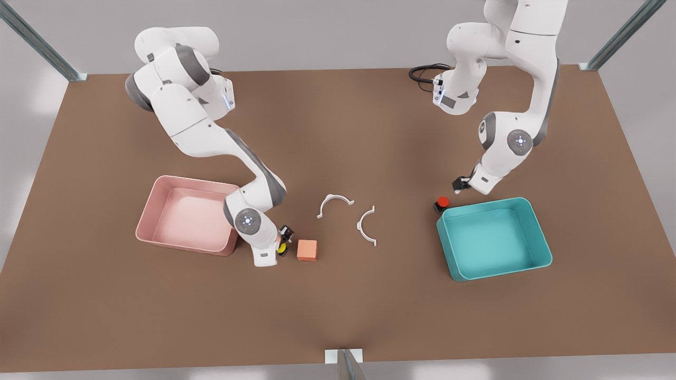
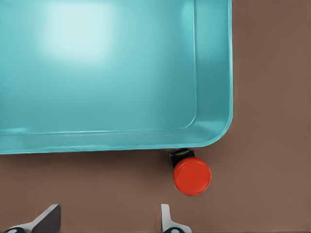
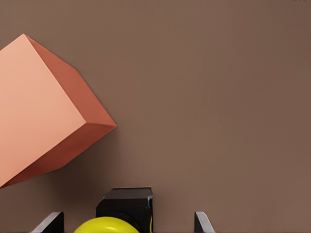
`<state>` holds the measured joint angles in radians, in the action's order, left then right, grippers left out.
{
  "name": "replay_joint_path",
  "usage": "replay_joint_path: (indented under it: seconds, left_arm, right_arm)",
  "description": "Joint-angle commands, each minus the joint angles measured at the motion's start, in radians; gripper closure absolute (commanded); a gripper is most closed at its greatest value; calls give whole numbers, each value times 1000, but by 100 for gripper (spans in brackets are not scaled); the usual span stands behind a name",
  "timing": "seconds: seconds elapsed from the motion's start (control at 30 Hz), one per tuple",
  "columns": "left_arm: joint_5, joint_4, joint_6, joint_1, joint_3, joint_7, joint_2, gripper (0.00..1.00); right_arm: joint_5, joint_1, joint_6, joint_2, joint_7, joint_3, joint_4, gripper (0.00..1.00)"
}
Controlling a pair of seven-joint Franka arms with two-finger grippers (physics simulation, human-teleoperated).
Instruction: Place the red button in the blue storage box with the left arm, and place the yellow button in the pink storage box with the right arm
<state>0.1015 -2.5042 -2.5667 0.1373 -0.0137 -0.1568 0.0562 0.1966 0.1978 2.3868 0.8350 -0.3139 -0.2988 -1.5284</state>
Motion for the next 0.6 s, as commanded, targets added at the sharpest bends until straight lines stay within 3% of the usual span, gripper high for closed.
replay_joint_path:
  seconds: [0.0, 0.03, 0.1, 0.13, 0.4, 0.57]
  left_arm:
    - [3, -5, -69, 73, 0, -43, 2, 0]
    - [3, -11, -69, 73, 0, -43, 4, 0]
    - [50, -11, -83, 73, 0, -43, 30, 0]
    - [50, -11, -83, 73, 0, -43, 47, 0]
    - [83, -11, -127, 87, 0, -43, 91, 0]
    - [83, -11, -127, 96, -3, -56, 91, 0]
  right_arm:
    - [14, 0, 68, 9, -105, 0, 1, 0]
    - [14, 0, 69, 9, -105, 0, 1, 3]
    - [14, 0, 80, 15, -105, 0, -1, 25]
    - [14, 0, 81, 15, -105, 0, -6, 29]
    - [14, 0, 80, 12, -102, 0, -7, 46]
    - [14, 3, 42, -40, -93, 0, -6, 46]
